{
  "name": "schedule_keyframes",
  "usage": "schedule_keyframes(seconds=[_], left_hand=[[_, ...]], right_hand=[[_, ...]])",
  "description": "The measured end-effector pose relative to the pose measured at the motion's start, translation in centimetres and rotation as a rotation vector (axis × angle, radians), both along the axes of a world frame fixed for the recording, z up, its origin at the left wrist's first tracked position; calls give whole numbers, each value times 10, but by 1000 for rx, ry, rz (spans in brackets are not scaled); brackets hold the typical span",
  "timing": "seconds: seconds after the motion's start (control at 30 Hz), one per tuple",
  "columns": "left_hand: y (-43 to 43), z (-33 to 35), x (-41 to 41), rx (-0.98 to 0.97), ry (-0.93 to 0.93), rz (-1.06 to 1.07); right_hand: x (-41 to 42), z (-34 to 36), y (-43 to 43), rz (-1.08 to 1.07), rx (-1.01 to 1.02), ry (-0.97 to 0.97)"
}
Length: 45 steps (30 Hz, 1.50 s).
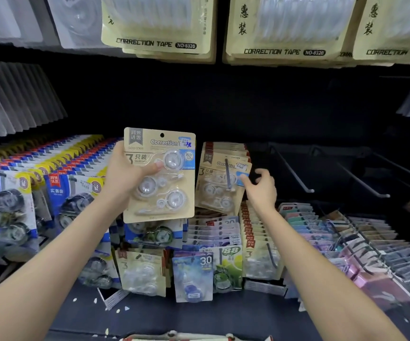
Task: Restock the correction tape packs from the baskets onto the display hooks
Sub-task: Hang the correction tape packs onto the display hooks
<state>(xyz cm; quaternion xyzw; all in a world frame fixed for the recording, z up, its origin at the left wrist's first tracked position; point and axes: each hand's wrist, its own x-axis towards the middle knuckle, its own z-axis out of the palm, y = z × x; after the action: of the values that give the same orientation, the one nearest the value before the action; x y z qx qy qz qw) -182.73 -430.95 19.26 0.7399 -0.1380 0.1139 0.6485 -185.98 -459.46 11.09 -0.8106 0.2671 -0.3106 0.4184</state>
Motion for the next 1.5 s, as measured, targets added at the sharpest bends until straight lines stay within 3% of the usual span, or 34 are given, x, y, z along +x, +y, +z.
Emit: schedule_keyframes(seconds=[0.1,0.17,0.27,0.37,0.5,0.63,0.77,0.97,1.07,1.3,1.5], left_hand=[[4,0,-10,-36,-41,-9],[7,0,-18,-37,-59,-29],[8,-3,-32,-15,-56,-105],[7,-7,-48,17,-65,-178],[4,-13,-67,52,-100,-247],[-7,-29,-87,116,-71,-279],[-12,-49,-92,282,-43,-343],[-1,-47,-61,590,-476,-15],[-1,-51,-33,749,-597,70],[0,-54,1,1016,-589,51],[1,-45,15,1098,-563,8]], right_hand=[[-33,24,22,-24,-44,-232],[-58,45,45,103,-49,-366],[-80,67,81,376,26,-354],[-85,72,108,507,291,-260],[-96,69,121,501,655,-265],[-111,54,113,455,862,-306],[-129,37,97,347,865,-320],[-131,37,67,260,619,-264],[-120,39,66,266,587,-250],[-90,31,57,233,486,-293],[-79,20,48,218,504,-293]])
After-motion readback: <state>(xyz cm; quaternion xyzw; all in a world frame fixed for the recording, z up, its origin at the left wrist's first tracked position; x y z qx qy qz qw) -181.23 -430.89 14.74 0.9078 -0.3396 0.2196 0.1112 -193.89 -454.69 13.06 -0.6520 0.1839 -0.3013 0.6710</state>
